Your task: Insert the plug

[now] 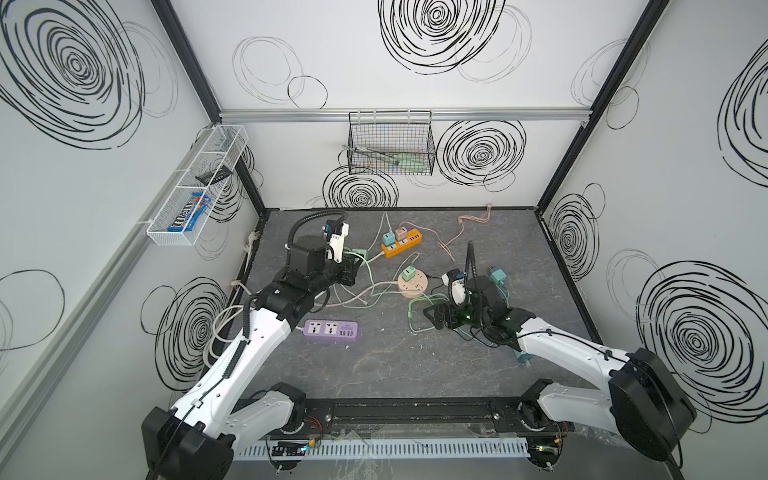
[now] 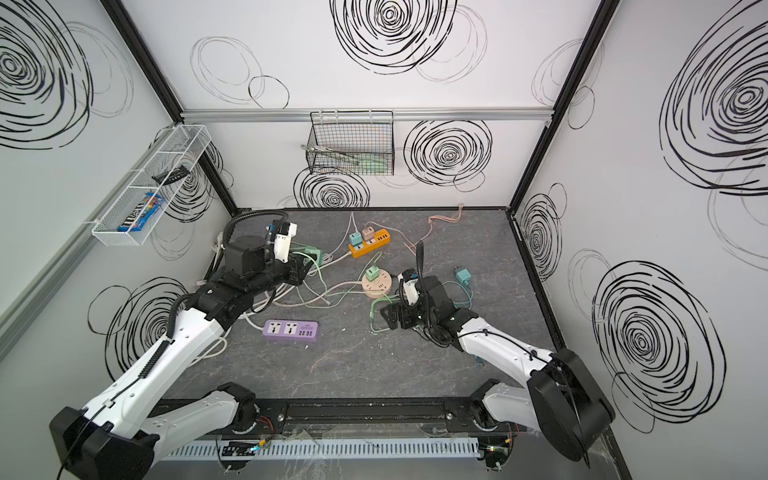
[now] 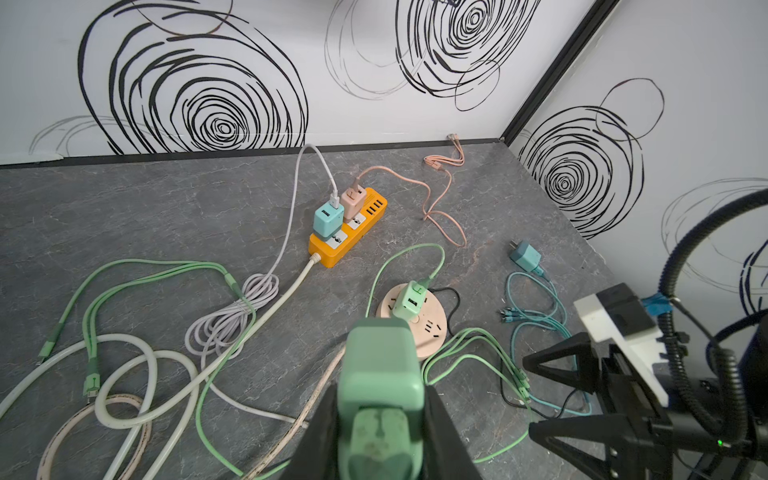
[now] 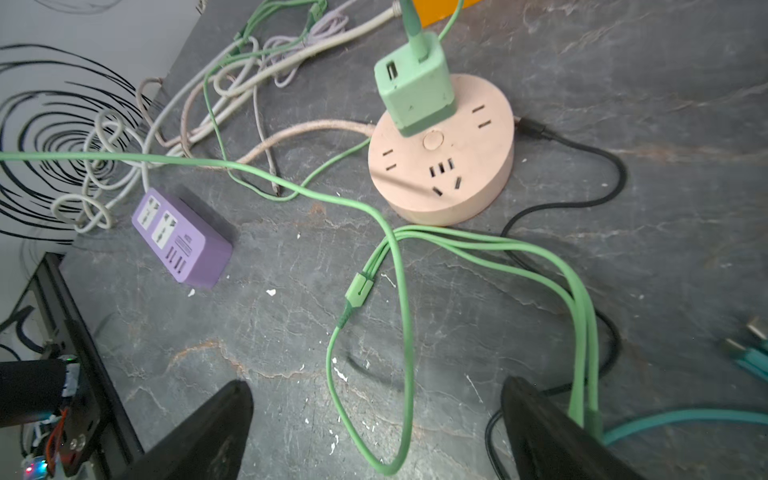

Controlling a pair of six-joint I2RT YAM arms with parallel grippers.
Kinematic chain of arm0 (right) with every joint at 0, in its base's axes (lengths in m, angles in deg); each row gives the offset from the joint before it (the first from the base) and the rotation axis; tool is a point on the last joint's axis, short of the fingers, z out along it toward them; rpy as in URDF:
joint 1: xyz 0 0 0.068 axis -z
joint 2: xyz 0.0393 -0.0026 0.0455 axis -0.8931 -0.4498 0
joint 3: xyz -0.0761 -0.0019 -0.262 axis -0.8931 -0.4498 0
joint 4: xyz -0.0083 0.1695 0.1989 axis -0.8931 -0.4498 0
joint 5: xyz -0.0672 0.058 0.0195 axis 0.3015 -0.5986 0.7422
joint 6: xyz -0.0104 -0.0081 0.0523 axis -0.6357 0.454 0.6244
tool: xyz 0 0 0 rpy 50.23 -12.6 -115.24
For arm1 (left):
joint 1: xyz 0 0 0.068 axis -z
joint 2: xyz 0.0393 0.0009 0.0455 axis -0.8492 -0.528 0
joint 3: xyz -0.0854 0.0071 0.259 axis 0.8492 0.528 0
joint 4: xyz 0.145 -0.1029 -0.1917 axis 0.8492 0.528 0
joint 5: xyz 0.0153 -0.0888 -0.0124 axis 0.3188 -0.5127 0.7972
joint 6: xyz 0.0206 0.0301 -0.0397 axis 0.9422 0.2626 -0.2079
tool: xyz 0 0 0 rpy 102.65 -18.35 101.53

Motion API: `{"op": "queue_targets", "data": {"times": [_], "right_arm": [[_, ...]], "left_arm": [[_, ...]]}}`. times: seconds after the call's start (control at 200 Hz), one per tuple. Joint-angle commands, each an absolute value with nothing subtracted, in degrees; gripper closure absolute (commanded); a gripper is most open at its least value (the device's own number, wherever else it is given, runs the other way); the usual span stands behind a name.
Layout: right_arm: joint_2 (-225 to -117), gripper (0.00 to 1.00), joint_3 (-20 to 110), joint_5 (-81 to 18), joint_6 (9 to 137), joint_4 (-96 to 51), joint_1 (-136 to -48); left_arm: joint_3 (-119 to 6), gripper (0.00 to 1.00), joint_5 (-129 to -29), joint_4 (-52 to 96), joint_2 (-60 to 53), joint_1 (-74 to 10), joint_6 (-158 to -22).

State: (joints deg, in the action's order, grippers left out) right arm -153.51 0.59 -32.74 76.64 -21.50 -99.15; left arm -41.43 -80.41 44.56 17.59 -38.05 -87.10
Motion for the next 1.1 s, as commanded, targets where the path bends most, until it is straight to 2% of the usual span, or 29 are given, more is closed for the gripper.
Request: {"op": "queue_targets", "data": {"times": [0.0, 0.095, 0.155, 0.255, 0.32, 0.4, 0.585, 0.816, 0.941, 1.091], "right_arm": [[-156.32, 0.03, -0.73, -29.17, 76.4, -18.4, -100.17], [-159.66, 0.16, -0.05, -28.94, 76.08, -17.14, -101.64], [-161.62, 0.31, 0.58, -27.19, 76.32, -17.0, -102.57], [-162.95, 0.61, 1.01, -24.79, 77.25, -16.4, -103.08], [-162.29, 0.74, 0.66, -23.0, 77.88, -15.74, -103.08], [-160.33, 0.85, 0.75, -20.25, 77.8, -16.26, -103.0], [-151.53, 0.94, 2.65, -15.54, 74.72, -18.73, -99.03], [-140.78, 0.98, 7.71, -16.14, 69.58, -10.88, -83.76], [-143.26, 0.99, 15.72, -20.16, 68.77, -6.0, -74.01], [-152.96, 1.0, 30.6, -25.27, 67.99, -3.29, -64.52]], "left_arm": [[-42.95, 1.0, -79.41, 43.28, 17.65, -38.6, -87.18], [-42.86, 1.0, -79.03, 43.44, 17.91, -38.72, -87.07], [-42.79, 1.0, -78.84, 43.47, 17.91, -38.79, -87.07], [-42.36, 1.0, -78.57, 43.42, 18.06, -38.88, -87.07], [-42.11, 1.0, -78.52, 43.41, 18.09, -38.88, -87.07], [-42.16, 1.0, -78.15, 43.67, 17.92, -38.88, -86.75], [-42.76, 1.0, -77.49, 44.03, 17.74, -37.39, -85.78], [-47.45, 1.0, -79.4, 41.82, 15.64, -31.5, -86.17], [-53.25, 1.0, -79.73, 40.6, 11.36, -27.27, -85.74], [-60.66, 1.0, -79.96, 37.4, 5.81, -23.89, -84.96]]}}
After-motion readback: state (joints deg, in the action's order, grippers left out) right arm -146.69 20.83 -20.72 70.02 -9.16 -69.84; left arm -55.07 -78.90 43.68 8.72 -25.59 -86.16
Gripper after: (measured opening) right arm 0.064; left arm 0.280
